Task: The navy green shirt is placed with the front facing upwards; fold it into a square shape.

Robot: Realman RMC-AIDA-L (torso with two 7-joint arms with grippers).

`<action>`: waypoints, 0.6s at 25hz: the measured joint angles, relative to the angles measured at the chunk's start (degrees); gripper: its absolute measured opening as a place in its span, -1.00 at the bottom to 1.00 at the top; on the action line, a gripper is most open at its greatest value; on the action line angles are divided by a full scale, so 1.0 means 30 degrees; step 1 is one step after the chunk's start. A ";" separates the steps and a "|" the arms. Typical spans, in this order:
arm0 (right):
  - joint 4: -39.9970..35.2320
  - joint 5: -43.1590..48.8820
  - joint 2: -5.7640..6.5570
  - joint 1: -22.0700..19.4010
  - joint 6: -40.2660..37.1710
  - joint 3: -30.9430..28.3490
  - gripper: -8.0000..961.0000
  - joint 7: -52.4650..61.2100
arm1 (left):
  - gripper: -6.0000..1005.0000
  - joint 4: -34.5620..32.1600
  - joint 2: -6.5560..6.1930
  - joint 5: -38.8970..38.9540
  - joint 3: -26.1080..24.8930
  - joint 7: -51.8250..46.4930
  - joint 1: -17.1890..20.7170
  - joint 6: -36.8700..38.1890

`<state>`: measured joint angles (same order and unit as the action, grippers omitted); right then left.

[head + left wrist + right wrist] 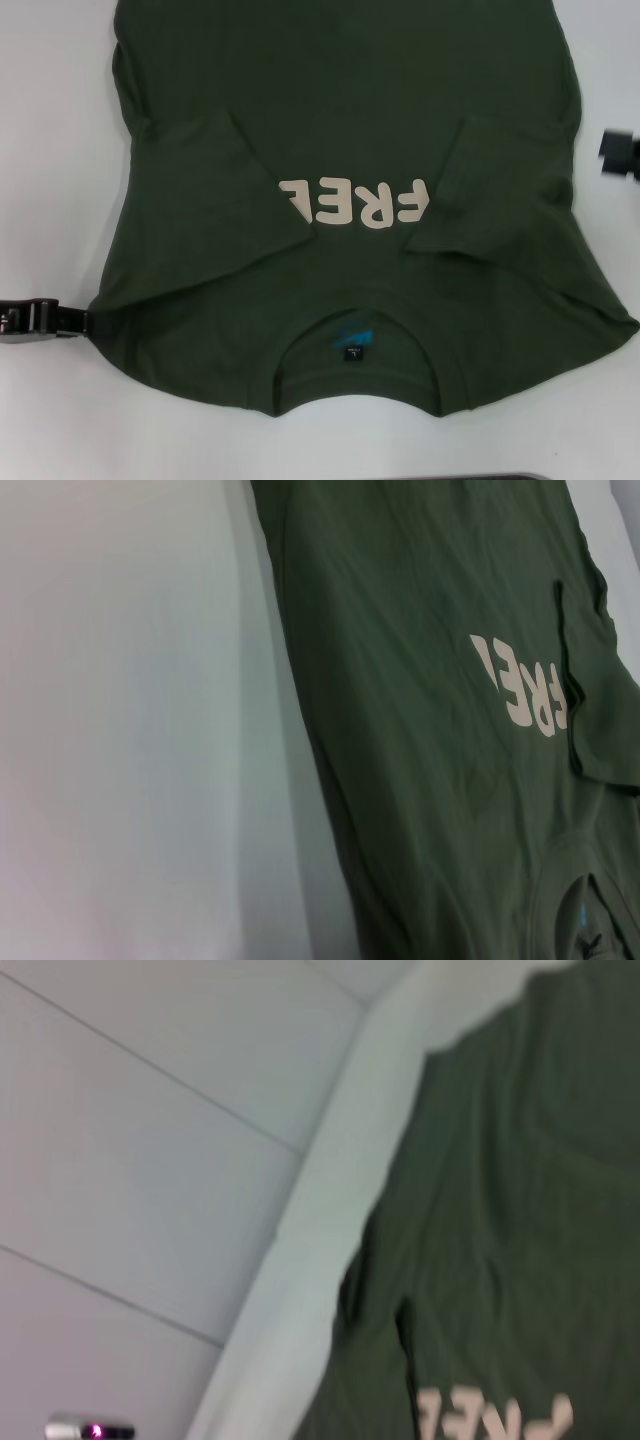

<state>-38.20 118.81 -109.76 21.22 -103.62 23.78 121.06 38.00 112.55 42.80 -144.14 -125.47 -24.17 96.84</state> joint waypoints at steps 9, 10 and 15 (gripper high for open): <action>0.0007 0.3138 0.0310 -0.0683 -0.1195 -0.0197 0.84 0.1635 | -0.92 0.0046 0.0014 0.0048 -0.0029 0.0115 -0.0015 0.0060; 0.0029 0.3198 0.0391 -0.0876 -0.1326 -0.0197 0.84 0.1813 | -0.92 0.0046 0.0014 0.0048 -0.0029 0.0115 -0.0015 0.0060; -0.0097 0.3678 0.0622 -0.1727 -0.1667 -0.0220 0.84 0.2677 | -0.92 0.0048 -0.0019 0.0131 -0.0029 0.0122 -0.0178 -0.0102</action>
<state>-38.49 129.85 -107.90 16.04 -108.62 23.12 129.09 38.15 112.49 43.19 -144.23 -125.11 -24.70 96.54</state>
